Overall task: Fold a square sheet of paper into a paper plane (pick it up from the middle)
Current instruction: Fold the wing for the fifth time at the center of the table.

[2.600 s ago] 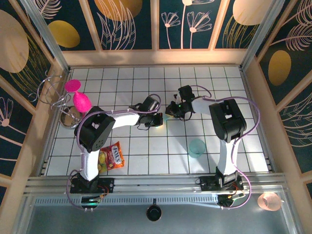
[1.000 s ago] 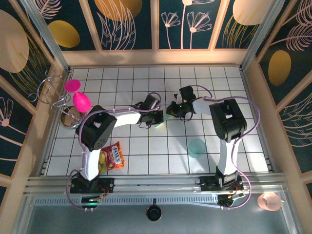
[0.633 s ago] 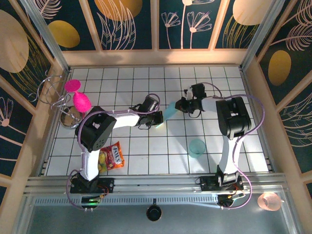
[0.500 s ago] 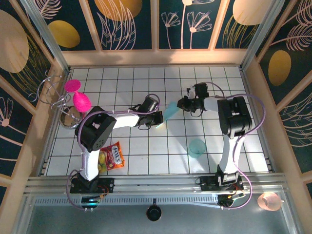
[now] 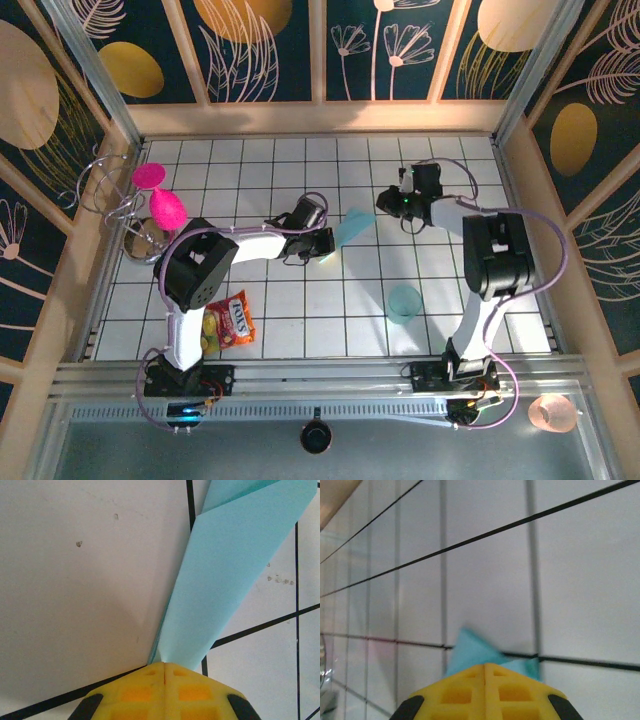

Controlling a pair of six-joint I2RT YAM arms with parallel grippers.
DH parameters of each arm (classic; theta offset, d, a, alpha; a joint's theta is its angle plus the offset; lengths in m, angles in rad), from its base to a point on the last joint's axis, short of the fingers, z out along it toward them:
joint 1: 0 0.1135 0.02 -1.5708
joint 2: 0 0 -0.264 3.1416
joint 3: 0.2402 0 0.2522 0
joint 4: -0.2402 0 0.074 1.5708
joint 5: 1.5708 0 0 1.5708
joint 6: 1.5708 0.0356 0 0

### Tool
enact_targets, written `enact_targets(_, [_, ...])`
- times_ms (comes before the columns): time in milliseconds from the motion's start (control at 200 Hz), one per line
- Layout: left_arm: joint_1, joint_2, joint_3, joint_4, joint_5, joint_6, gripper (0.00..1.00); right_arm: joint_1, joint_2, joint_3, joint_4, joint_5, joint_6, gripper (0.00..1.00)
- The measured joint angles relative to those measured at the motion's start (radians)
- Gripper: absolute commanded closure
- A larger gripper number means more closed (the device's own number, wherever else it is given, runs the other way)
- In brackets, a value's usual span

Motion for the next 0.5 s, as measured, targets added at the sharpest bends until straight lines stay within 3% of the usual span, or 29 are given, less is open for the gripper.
enact_targets(285, [0.0, 0.0, 0.003, -0.008, 0.0, 0.0, 1.0, 0.188, 0.03, -0.043, 0.021, -0.046, 0.085, 1.0])
enact_targets(501, [0.0, 0.0, 0.003, -0.008, 0.0, 0.0, 1.0, 0.23, 0.111, -0.042, 0.02, -0.065, 0.117, 1.0])
